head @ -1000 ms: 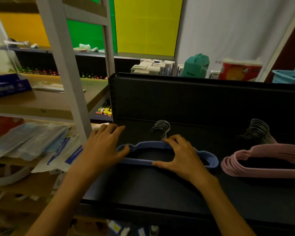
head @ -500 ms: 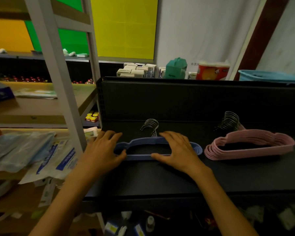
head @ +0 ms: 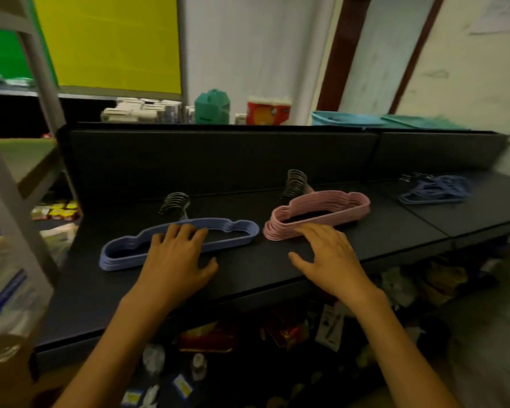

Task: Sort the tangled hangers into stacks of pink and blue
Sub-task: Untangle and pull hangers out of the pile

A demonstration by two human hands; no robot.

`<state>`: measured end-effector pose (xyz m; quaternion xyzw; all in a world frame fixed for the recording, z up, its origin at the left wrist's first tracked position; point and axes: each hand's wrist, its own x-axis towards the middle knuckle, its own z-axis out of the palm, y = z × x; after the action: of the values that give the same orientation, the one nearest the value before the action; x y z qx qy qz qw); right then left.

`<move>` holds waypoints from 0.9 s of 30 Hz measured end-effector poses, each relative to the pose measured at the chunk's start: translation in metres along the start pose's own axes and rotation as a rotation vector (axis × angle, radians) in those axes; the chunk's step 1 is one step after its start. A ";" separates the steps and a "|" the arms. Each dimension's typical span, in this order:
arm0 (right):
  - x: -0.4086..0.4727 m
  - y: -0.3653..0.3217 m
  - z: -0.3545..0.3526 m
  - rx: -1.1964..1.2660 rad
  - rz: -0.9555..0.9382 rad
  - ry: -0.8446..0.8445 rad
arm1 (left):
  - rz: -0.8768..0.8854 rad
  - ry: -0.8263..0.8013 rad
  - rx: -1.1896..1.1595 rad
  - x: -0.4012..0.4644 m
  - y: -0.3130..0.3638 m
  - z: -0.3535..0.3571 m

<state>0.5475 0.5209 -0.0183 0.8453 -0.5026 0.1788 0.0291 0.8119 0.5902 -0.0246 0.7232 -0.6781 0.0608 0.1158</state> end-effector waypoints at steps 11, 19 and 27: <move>-0.060 0.171 -0.037 -0.081 0.239 0.028 | 0.272 0.035 -0.085 0.079 0.182 0.023; -0.096 0.344 -0.060 -0.094 0.340 0.036 | 0.388 0.035 -0.121 0.141 0.351 0.061; -0.110 0.486 -0.074 -0.097 0.422 0.041 | 0.442 -0.013 -0.131 0.207 0.473 0.091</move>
<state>0.0624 0.3905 -0.0492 0.7152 -0.6758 0.1737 0.0417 0.3498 0.3415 -0.0216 0.5485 -0.8233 0.0359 0.1417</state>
